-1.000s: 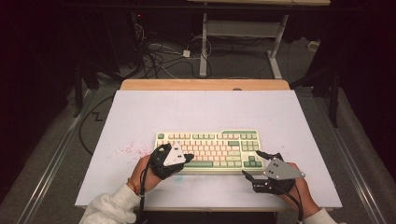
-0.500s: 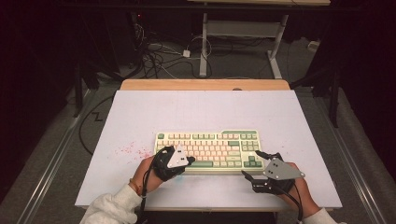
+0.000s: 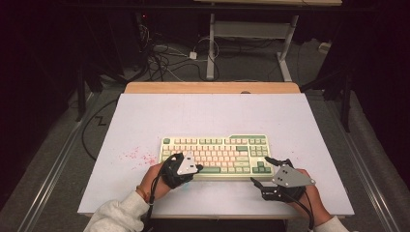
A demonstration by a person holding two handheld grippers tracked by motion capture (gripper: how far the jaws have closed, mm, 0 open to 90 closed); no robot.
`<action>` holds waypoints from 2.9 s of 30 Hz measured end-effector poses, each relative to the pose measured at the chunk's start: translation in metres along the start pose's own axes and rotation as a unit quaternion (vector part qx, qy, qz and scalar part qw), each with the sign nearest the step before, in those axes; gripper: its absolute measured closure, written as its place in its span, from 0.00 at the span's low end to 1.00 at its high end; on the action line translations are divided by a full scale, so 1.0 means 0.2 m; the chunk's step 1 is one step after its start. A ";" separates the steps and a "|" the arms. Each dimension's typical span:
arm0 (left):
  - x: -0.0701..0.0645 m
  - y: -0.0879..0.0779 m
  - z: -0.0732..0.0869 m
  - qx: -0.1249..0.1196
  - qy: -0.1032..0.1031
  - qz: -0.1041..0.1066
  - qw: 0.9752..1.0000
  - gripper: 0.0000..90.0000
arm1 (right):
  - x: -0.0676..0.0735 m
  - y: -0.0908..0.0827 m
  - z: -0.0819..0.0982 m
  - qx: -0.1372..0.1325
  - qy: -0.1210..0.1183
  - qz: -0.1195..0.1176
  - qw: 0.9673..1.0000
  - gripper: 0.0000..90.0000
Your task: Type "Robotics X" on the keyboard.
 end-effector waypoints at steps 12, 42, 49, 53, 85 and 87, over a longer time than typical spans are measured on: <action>0.01 -0.06 -0.03 -0.028 -0.004 -0.011 1.000 0.97 | 0.00 -0.01 -0.01 -0.008 -0.006 0.006 1.000 0.26; 0.07 -0.14 -0.04 -0.052 -0.003 -0.060 0.997 0.59 | -0.01 -0.01 0.00 -0.010 0.007 0.004 1.000 0.26; 0.06 -0.15 -0.04 -0.059 0.006 -0.099 0.993 0.33 | -0.03 -0.01 0.00 -0.008 0.014 0.012 1.000 0.27; 0.05 -0.16 -0.04 -0.078 0.005 -0.107 0.991 0.24 | -0.04 -0.01 0.01 -0.007 0.019 0.016 1.000 0.28; 0.08 -0.33 0.12 -0.085 -0.021 -0.143 0.986 0.21 | -0.09 0.03 -0.06 0.018 0.037 -0.025 0.999 0.89; 0.08 -0.33 0.13 -0.081 -0.023 -0.143 0.986 0.21 | -0.09 0.06 -0.07 0.024 0.033 -0.031 0.999 0.95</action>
Point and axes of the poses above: each handheld gripper's, and its own axes: y roughly forward along the jaws, z roughly out of its underside, x roughly to its left, the point moved 1 cm from there along y, roughly forward along the jaws, and after that the axes turned 12 degrees about -x, right-handed, at the moved point
